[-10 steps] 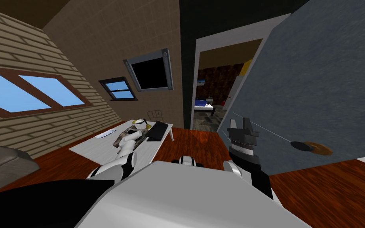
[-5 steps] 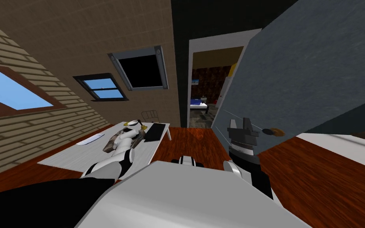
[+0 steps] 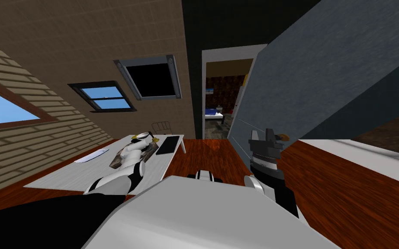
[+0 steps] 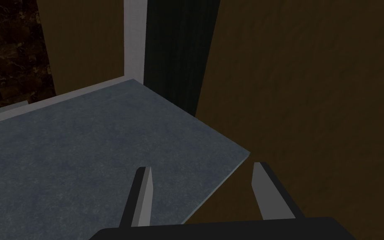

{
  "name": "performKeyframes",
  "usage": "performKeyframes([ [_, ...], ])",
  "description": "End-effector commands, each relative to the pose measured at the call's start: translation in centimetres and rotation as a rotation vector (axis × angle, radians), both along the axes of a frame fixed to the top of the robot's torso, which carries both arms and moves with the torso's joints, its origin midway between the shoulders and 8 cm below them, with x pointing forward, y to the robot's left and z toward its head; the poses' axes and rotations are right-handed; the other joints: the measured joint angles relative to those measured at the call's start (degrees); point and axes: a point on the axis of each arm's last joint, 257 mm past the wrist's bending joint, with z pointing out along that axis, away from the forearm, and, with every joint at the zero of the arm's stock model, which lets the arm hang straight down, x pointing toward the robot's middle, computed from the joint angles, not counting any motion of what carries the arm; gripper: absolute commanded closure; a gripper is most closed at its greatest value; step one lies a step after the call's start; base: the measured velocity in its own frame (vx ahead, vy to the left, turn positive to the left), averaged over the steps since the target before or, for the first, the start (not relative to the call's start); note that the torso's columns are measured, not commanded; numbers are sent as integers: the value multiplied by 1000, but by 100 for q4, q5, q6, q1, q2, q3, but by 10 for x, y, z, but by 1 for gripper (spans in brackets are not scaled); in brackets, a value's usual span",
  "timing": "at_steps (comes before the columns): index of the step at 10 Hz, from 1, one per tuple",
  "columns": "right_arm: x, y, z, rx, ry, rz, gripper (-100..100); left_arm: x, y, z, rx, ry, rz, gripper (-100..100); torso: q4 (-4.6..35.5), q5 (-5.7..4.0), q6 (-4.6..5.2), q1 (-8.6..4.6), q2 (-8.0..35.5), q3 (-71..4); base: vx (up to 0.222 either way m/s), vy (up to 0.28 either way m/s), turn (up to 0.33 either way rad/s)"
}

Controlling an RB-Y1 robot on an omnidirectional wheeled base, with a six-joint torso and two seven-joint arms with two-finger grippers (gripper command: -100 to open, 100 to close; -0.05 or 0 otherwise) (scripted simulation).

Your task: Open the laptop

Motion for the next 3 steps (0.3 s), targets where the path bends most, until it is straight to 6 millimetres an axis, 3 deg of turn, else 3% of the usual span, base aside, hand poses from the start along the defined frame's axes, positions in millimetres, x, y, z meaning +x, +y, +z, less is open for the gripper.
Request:
performKeyframes([
  [1, 0, 0, 0, 0, 0, 0, 0, 0, 0, 0, 0, 0, 0, 0, 5, -1, 0, -3, 14, 9, 0, 0, 0],
  [3, 0, 0, 0, 0, 0, 0, 0, 0, 0, 0, 0, 0, 0, 0, 9, -2, 0, -3, 27, 18, 0, 0, 0],
])
